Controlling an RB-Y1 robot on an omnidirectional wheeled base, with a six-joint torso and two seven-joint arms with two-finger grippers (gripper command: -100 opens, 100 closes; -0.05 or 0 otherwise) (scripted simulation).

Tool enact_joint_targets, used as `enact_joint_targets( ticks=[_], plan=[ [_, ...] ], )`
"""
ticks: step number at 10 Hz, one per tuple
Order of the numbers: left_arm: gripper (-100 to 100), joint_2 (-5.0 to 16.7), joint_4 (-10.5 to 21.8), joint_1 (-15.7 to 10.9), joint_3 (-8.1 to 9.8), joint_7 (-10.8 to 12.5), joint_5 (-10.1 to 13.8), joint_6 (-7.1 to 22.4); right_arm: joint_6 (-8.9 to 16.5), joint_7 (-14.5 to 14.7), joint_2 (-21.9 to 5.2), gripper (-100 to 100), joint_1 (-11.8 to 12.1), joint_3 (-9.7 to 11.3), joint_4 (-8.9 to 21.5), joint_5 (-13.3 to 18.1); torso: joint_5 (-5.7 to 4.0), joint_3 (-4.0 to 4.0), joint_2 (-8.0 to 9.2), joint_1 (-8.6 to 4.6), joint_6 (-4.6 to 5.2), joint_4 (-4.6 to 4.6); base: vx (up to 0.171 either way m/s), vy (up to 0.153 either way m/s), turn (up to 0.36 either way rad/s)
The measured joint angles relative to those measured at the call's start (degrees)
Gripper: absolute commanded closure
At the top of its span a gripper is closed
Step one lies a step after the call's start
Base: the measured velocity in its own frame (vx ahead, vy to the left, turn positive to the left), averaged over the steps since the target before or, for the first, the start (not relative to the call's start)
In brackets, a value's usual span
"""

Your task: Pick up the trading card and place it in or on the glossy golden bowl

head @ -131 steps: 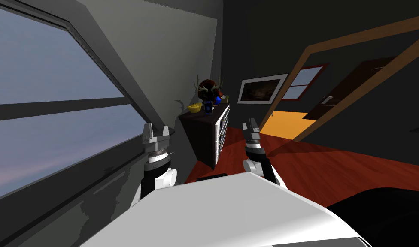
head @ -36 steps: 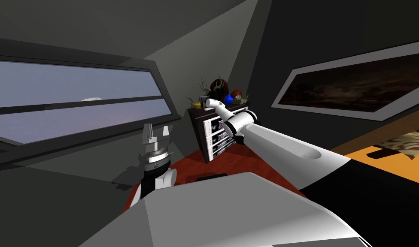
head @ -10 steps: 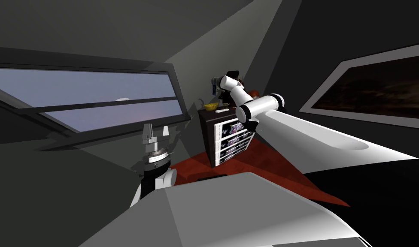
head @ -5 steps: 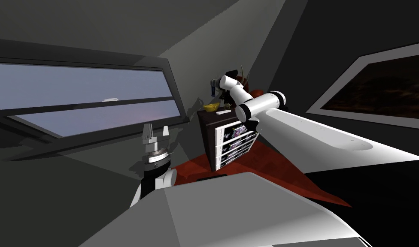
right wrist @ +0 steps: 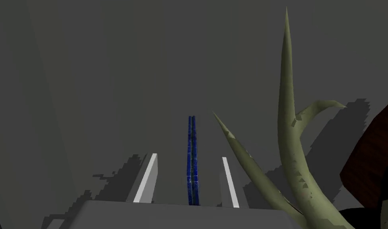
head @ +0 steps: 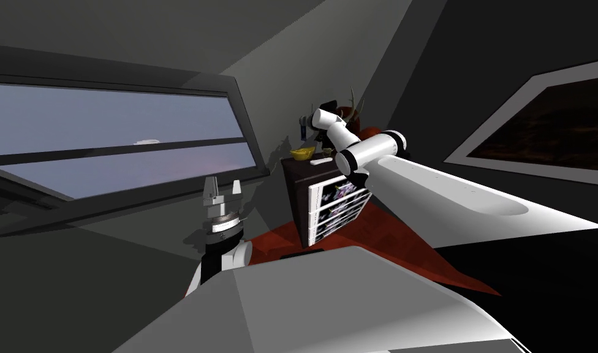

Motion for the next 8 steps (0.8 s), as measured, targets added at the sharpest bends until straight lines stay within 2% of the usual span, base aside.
enact_joint_targets(
  ticks=[3, 4, 5, 6, 7, 8],
  plan=[
    [0, 0.0, 0.0, 0.0, 0.0, 0.0, 0.0, 0.0, 0.11, 0.0, 0.39, -100, -0.11, 0.07, -0.11, -0.07, -0.28, -0.25, -0.37, -0.67, 0.31, -0.12, -0.004, 0.006, 0.003],
    [0, 0.0, 0.0, 0.0, 0.0, 0.0, 0.0, 0.0, 0.11, 0.0, 0.4, 0, -0.11, 0.07, -0.11, -0.07, -0.3, -0.27, -0.4, -0.71, 0.32, -0.13, 0.0, 0.0, 0.0],
    [0, 0.0, 0.0, 0.0, 0.0, 0.0, 0.0, 0.0, 0.11, 0.0, 0.4, -100, -0.12, 0.07, -0.12, -0.07, -0.3, -0.28, -0.42, -0.73, 0.32, -0.14, 0.002, 0.019, -0.014],
    [0, 0.0, 0.0, 0.0, 0.0, 0.0, 0.0, 0.0, 0.71, 0.35, -0.2, -100, -0.78, 0.28, -0.17, -0.83, -0.29, -0.27, -0.42, -0.69, 0.33, -0.12, 0.007, 0.027, -0.02],
    [0, 0.0, 0.0, 0.0, 0.0, 0.0, 0.0, 0.0, 2.08, -1.4, -0.65, -100, -0.65, 0.81, -2.32, 0.57, -0.28, -0.28, -0.43, -0.65, 0.32, -0.13, 0.003, 0.018, -0.004],
    [0, 0.0, 0.0, 0.0, 0.0, 0.0, 0.0, 0.0, 2.37, -1.66, -0.64, -100, -1.72, 0.95, -1.34, 0.23, -0.27, -0.28, -0.43, -0.65, 0.31, -0.13, 0.0, 0.013, -0.003]
  ],
)
